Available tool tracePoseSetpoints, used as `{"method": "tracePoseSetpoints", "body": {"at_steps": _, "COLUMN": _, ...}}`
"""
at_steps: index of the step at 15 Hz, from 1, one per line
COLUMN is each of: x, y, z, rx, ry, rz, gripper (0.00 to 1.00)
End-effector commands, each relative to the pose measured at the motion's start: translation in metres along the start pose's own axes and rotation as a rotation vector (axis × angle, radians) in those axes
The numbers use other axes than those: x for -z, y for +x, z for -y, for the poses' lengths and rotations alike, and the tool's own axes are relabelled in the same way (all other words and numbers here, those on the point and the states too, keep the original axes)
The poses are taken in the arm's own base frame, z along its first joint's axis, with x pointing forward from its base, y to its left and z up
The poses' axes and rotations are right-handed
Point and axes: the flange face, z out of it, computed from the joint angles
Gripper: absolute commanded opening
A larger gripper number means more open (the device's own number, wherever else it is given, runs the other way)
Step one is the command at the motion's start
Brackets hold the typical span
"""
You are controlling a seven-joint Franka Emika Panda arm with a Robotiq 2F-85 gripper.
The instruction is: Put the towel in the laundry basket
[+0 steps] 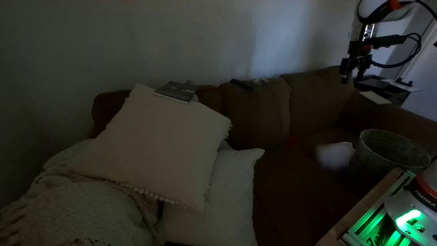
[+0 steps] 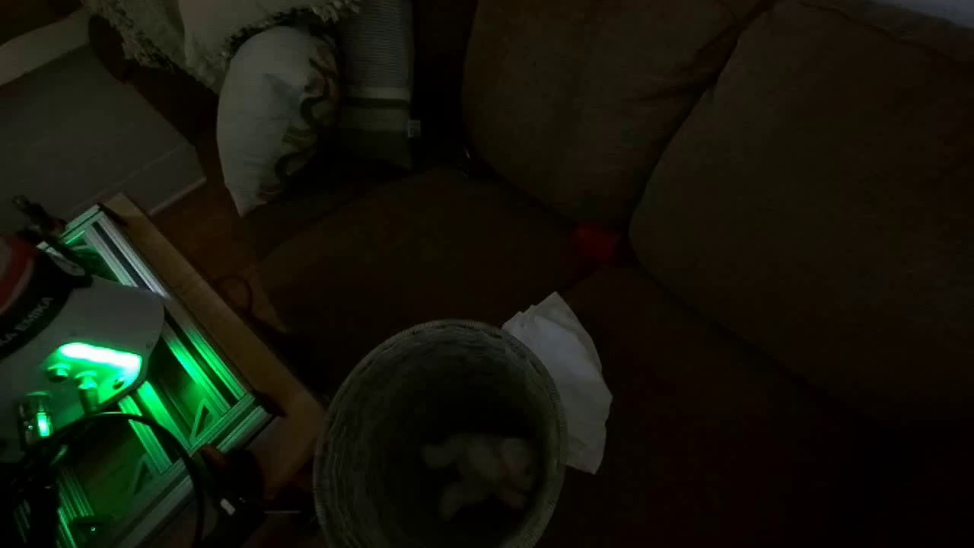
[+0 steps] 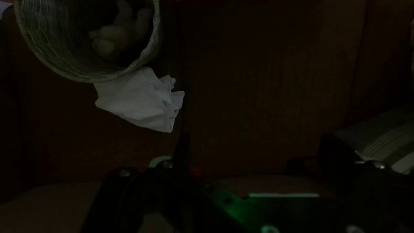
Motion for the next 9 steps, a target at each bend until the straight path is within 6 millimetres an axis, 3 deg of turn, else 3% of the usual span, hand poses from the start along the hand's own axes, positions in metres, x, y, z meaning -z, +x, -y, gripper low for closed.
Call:
{"method": "tracePoseSetpoints", "body": {"at_steps": 1, "x": 0.000, "y": 0.000, "z": -0.001, "rx": -0.001, "ry": 0.000, "rz": 0.001, "gripper": 1.00}}
{"method": "tracePoseSetpoints", "body": {"at_steps": 6, "x": 0.000, "y": 0.000, "z": -0.001, "rx": -0.002, "ry": 0.001, "rz": 0.001, "gripper": 1.00}}
{"method": "tracePoseSetpoints", "body": {"at_steps": 7, "x": 0.000, "y": 0.006, "z": -0.001, "rx": -0.012, "ry": -0.010, "rz": -0.043, "gripper": 1.00}}
{"method": "tracePoseSetpoints", "body": {"at_steps": 9, "x": -0.009, "y": 0.038, "z": -0.003, "rx": -0.015, "ry": -0.007, "rz": -0.070, "gripper": 1.00}}
